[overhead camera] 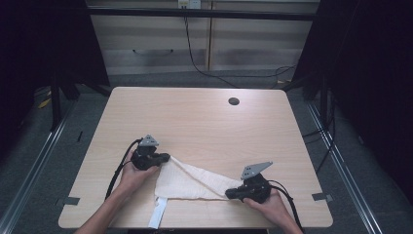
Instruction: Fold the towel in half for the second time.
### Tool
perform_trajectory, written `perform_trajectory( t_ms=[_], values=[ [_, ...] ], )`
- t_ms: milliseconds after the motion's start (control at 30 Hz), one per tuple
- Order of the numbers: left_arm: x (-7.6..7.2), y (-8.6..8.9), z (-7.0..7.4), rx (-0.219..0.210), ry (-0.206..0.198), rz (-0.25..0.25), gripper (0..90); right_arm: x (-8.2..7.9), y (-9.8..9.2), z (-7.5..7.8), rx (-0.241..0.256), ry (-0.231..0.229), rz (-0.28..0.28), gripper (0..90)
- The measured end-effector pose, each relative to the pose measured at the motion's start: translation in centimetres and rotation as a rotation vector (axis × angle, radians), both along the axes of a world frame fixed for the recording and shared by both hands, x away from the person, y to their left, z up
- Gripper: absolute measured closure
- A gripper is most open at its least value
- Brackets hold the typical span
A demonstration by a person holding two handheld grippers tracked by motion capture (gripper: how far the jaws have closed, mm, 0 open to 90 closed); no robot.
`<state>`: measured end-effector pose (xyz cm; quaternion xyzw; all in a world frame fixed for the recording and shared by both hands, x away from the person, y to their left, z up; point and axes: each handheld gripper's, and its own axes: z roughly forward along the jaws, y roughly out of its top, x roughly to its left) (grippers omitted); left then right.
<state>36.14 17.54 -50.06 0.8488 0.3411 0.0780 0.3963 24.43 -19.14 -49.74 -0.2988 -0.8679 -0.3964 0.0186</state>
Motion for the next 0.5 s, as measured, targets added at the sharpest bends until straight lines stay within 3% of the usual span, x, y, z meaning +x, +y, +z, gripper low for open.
perform_trajectory(
  t_ms=[100,233,300,400,500],
  values=[
    [0.0,0.0,0.4,-0.023,-0.018,0.001,85.6,0.0,0.3,0.2,-0.027,-0.005,0.000,87.1],
    [-0.5,0.0,2.1,-0.097,-0.056,0.008,85.6,0.3,0.3,0.2,-0.048,-0.022,-0.032,87.4],
    [-0.6,-0.1,2.4,-0.105,-0.064,0.002,85.6,0.7,0.3,0.2,-0.052,-0.023,-0.054,87.4],
    [-1.0,-0.5,4.0,-0.138,-0.121,-0.010,85.5,1.6,0.1,0.5,-0.100,-0.031,-0.094,87.4],
    [-1.2,-1.1,4.5,-0.145,-0.133,-0.031,85.5,2.5,-0.3,0.3,-0.082,-0.027,-0.116,87.5]
  ],
)
